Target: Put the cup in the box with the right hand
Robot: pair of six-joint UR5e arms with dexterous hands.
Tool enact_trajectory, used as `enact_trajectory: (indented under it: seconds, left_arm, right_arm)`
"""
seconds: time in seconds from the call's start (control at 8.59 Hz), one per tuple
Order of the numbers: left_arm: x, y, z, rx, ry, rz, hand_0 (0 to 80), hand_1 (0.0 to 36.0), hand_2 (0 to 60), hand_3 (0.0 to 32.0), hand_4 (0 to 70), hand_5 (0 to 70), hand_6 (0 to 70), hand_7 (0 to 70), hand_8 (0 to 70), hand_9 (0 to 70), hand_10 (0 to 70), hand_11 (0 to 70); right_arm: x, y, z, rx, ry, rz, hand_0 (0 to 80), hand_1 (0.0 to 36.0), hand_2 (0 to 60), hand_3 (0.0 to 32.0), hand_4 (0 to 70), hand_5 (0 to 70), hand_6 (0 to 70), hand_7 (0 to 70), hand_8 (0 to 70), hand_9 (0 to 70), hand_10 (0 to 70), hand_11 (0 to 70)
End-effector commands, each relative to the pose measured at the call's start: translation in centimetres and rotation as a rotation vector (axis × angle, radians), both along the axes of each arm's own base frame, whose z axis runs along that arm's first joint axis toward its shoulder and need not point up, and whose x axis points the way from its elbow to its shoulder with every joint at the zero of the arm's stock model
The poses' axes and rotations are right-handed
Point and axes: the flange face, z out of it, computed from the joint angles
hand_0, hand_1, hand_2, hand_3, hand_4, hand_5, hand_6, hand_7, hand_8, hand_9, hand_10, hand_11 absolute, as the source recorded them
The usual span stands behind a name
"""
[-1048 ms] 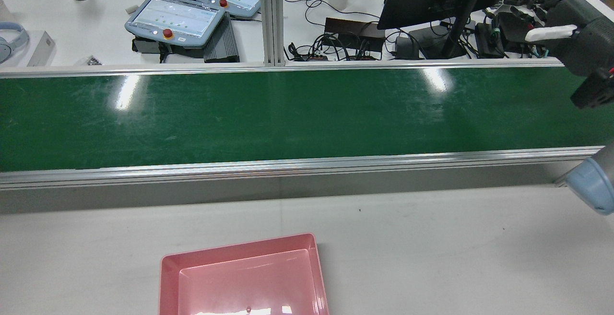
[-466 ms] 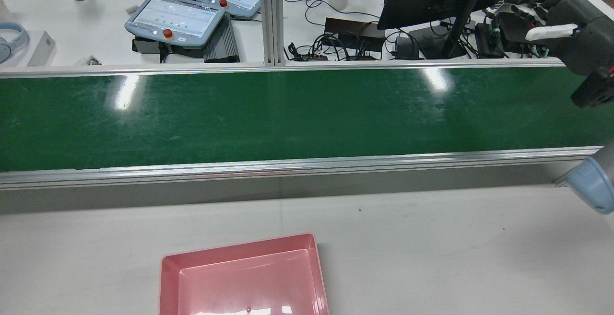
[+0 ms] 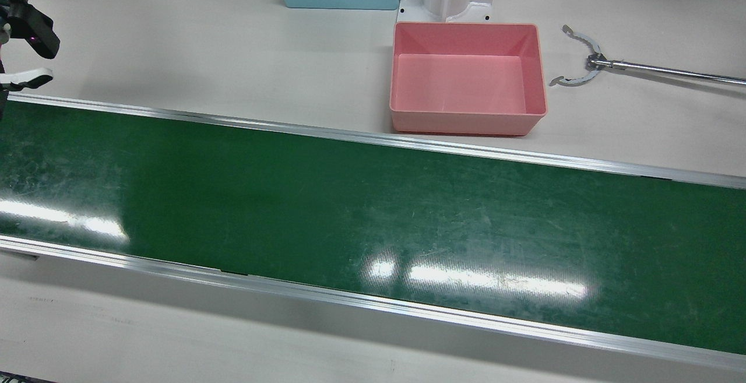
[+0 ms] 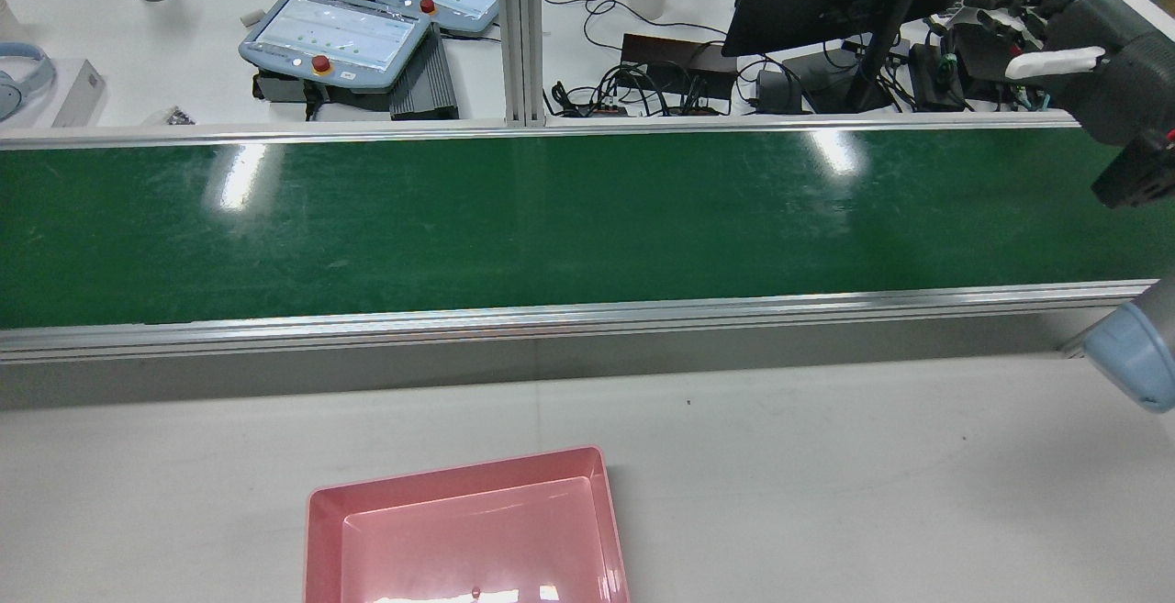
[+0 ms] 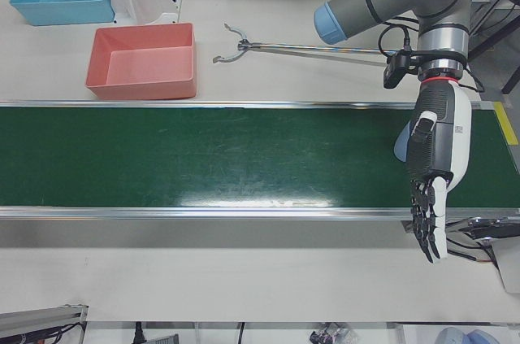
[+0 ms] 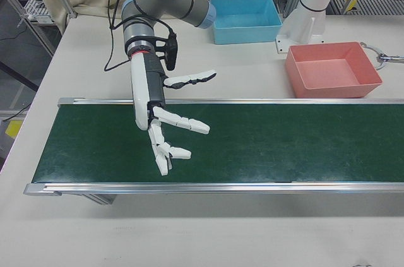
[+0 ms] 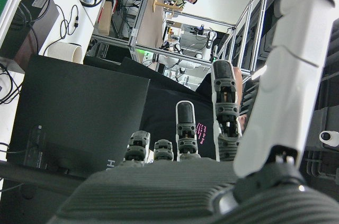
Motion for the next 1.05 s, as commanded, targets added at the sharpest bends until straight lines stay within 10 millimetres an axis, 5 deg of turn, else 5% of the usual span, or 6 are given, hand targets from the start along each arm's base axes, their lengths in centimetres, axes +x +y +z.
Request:
enact_trajectory:
  seconds: [0.0,0.93]
  left_arm:
    - [-0.03,0.0,0.0,0.0,-0.001,0.0,0.0,0.0,0.0,0.0,0.0,0.0,0.0,0.0,0.0,0.0,0.0,0.0]
    - [-0.03,-0.01,-0.09,0.003,-0.001,0.0,0.0,0.0,0.0,0.0,0.0,0.0,0.0,0.0,0.0,0.0,0.0,0.0]
  right_arm:
    - [-0.19,-0.17,-0.08,0.002,0.002,0.0,56.2,12.5,0.0,0.0,33.9,5.5,8.8,38.2,2.0,9.0,6.7,11.4]
    - [-0.29,-0.2,-0.16,0.003,0.002,-0.002,55.9,12.3,0.0,0.0,35.1,5.4,9.3,40.7,2.4,9.8,6.9,11.7]
